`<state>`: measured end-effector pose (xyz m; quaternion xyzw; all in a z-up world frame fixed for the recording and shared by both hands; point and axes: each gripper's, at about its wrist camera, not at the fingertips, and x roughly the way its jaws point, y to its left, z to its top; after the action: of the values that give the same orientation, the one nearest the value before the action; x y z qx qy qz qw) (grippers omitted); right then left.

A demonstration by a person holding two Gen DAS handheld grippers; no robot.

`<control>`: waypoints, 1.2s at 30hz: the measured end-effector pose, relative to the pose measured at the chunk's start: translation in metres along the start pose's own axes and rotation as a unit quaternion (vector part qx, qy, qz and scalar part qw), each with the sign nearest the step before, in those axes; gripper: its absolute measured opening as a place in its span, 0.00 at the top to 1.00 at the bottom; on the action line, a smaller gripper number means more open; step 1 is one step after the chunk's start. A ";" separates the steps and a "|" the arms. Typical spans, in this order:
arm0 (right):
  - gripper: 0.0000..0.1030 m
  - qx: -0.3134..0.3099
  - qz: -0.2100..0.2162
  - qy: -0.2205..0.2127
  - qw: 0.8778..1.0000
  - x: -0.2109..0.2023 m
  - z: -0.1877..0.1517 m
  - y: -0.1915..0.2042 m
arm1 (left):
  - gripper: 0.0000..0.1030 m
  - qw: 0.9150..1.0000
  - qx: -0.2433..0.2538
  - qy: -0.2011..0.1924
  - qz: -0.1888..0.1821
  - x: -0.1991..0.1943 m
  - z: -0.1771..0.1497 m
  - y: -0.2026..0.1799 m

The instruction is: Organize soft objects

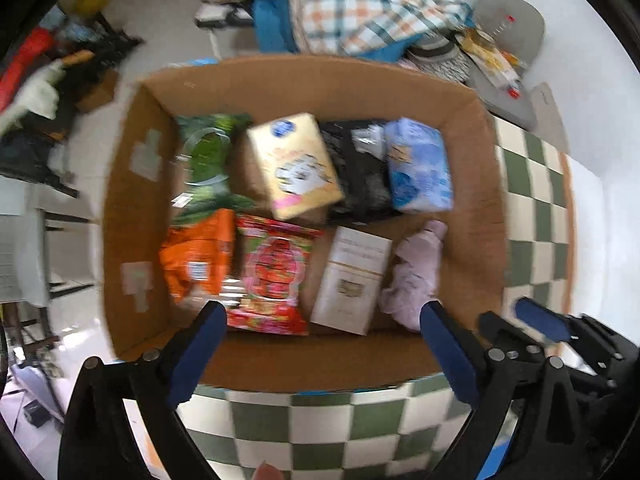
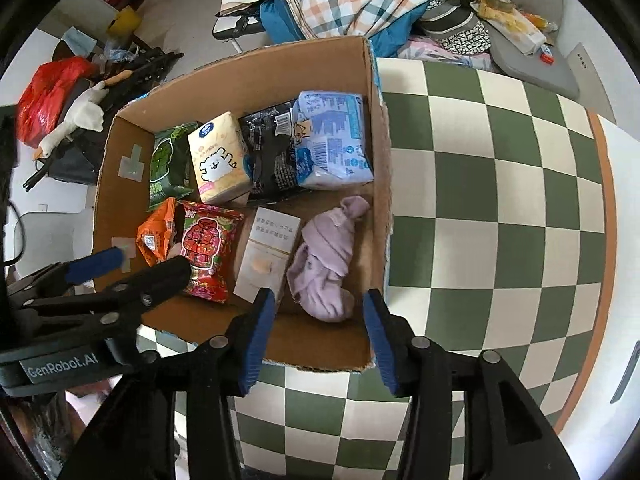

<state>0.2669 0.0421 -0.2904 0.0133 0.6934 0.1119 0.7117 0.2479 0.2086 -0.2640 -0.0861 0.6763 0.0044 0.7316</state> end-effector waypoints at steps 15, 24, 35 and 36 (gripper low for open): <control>0.19 -0.004 -0.057 -0.053 0.997 -0.022 -0.023 0.001 | 0.04 0.995 -0.025 -0.074 0.059 -0.030 -0.038 0.020; 0.04 -0.013 -0.073 -0.082 0.994 -0.047 -0.036 0.010 | 0.04 0.992 -0.031 -0.105 0.054 -0.068 -0.052 0.021; 0.04 -0.012 -0.057 -0.188 0.980 -0.181 -0.110 0.016 | 0.04 0.981 -0.001 -0.187 0.049 -0.184 -0.113 -0.004; 0.04 -0.012 -0.057 -0.198 0.978 -0.193 -0.118 0.016 | 0.04 0.980 0.001 -0.191 0.048 -0.191 -0.118 -0.006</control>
<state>0.1456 0.0077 -0.1024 -0.0125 0.5370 0.0745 0.8402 0.1162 0.2084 -0.0825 -0.0508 0.5271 0.0552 0.8465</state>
